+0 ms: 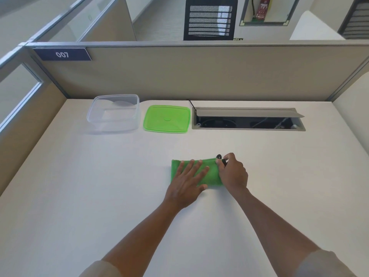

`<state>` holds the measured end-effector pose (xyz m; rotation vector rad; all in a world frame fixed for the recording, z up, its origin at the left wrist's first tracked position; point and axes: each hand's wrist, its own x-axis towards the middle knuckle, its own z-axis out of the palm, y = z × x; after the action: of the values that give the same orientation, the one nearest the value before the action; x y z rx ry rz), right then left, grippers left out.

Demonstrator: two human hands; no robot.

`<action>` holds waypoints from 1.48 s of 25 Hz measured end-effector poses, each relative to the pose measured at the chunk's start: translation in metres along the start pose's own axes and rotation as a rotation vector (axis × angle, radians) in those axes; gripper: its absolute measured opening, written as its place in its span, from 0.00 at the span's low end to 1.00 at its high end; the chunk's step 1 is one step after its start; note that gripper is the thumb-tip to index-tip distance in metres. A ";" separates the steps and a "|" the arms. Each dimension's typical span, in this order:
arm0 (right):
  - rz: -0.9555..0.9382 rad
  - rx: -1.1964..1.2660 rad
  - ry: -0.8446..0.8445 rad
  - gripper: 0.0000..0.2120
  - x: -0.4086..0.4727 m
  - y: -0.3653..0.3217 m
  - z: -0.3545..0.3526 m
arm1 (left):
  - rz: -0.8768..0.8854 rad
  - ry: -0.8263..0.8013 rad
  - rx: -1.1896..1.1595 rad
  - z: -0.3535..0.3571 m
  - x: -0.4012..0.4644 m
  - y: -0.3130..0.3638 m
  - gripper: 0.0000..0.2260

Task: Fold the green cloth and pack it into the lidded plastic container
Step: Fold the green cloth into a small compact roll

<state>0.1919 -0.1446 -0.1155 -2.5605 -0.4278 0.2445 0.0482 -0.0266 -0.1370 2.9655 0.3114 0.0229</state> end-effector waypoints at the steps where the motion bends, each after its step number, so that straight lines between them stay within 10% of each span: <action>1: -0.039 -0.011 0.037 0.12 -0.002 -0.001 0.001 | -0.011 -0.008 0.009 0.003 0.000 0.000 0.28; 7: -0.655 -0.157 0.169 0.16 -0.027 -0.013 0.010 | -0.027 -0.021 0.020 0.005 -0.001 0.003 0.28; 15: -0.729 -0.306 -0.101 0.26 -0.041 0.011 0.027 | -0.058 -0.042 -0.052 0.007 -0.006 0.005 0.33; 25: -0.595 -0.427 -0.132 0.37 -0.038 0.022 0.012 | -0.155 0.068 -0.206 0.000 -0.009 0.002 0.27; 37: 0.023 0.136 -0.133 0.31 -0.030 0.009 0.004 | -0.902 0.198 -0.566 -0.017 -0.019 0.009 0.31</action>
<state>0.1647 -0.1605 -0.1212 -2.4255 -0.4161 0.4391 0.0307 -0.0365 -0.1185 2.0475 1.3616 0.2457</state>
